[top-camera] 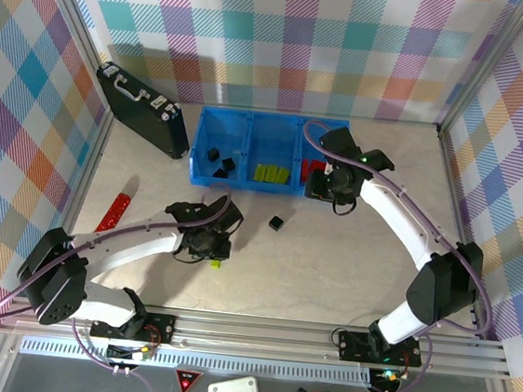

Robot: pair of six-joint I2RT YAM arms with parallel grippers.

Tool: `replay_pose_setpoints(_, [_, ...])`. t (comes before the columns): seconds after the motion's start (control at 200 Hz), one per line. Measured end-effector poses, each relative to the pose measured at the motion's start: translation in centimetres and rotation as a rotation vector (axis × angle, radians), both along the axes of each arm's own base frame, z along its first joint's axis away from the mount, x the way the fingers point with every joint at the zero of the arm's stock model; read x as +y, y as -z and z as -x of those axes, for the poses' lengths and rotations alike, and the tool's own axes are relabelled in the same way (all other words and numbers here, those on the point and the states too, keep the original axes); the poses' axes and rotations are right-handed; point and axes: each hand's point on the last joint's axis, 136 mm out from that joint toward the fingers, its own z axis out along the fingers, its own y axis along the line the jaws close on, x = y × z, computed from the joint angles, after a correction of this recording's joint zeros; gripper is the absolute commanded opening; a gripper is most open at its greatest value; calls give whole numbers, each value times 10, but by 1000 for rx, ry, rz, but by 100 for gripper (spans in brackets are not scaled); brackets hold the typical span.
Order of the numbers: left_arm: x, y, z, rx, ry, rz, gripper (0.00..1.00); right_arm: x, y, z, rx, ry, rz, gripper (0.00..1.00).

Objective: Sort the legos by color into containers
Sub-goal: Pick up the lego from the middle-left of the table, then place the lego in the container.

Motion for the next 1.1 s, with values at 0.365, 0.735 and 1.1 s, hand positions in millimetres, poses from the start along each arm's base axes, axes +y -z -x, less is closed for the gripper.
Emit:
replay_pose_setpoints(0.365, [-58, -44, -64, -99, 73, 52, 18, -21, -1, 13, -15, 33, 13, 47])
replay_pose_setpoints(0.735, [-95, -75, -134, -194, 85, 86, 17, -31, -9, 23, -39, 57, 14, 47])
replay_pose_setpoints(1.1, [-107, -80, -197, -246, 63, 73, 17, -39, -11, 31, -45, 74, 25, 47])
